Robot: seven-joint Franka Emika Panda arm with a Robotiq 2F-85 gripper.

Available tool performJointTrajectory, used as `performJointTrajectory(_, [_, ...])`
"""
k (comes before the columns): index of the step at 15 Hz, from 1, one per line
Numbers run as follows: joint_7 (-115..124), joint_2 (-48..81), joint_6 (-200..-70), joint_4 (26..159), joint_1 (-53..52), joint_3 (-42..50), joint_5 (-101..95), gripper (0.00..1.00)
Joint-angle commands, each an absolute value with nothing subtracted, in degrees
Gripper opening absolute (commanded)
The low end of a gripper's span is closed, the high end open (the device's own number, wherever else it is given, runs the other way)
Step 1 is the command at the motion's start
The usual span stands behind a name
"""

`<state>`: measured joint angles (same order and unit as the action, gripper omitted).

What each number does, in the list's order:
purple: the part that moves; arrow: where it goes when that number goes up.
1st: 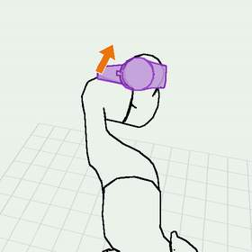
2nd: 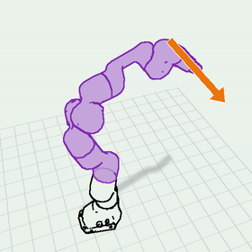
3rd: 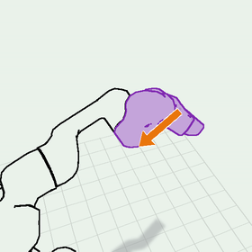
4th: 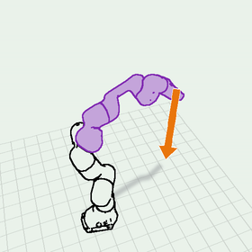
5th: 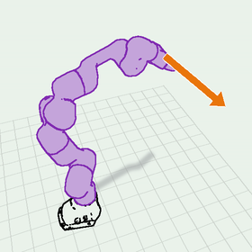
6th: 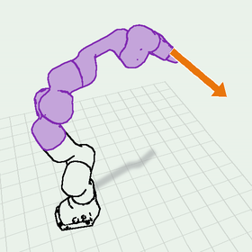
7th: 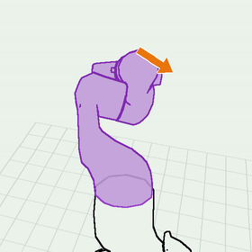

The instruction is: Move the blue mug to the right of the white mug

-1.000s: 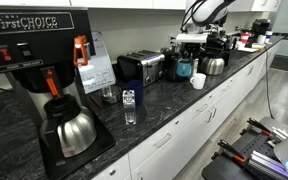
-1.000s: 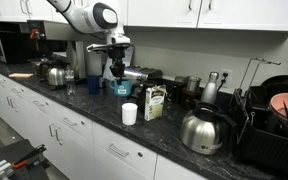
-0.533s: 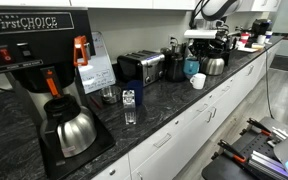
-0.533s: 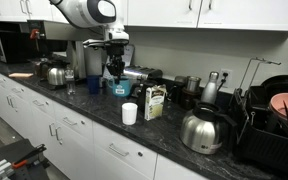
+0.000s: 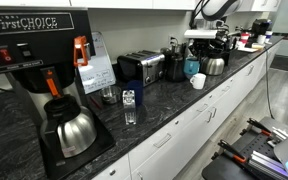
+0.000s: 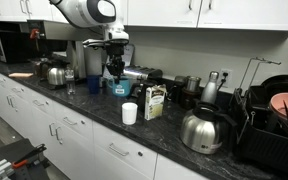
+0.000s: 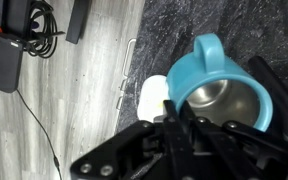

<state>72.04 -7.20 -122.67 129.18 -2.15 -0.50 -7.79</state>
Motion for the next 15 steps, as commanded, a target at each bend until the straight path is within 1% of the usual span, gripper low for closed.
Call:
performJointTrajectory(1, [70.76, -8.99, -120.26, 128.33, -0.14, -0.44, -6.54, 0.02])
performJointTrajectory(10, [71.17, -15.42, -116.1, 126.95, 5.2, 1.97, -6.21, 0.02])
performJointTrajectory(15, [79.17, -14.45, -117.2, 125.88, 8.54, 1.58, -8.83, 0.02])
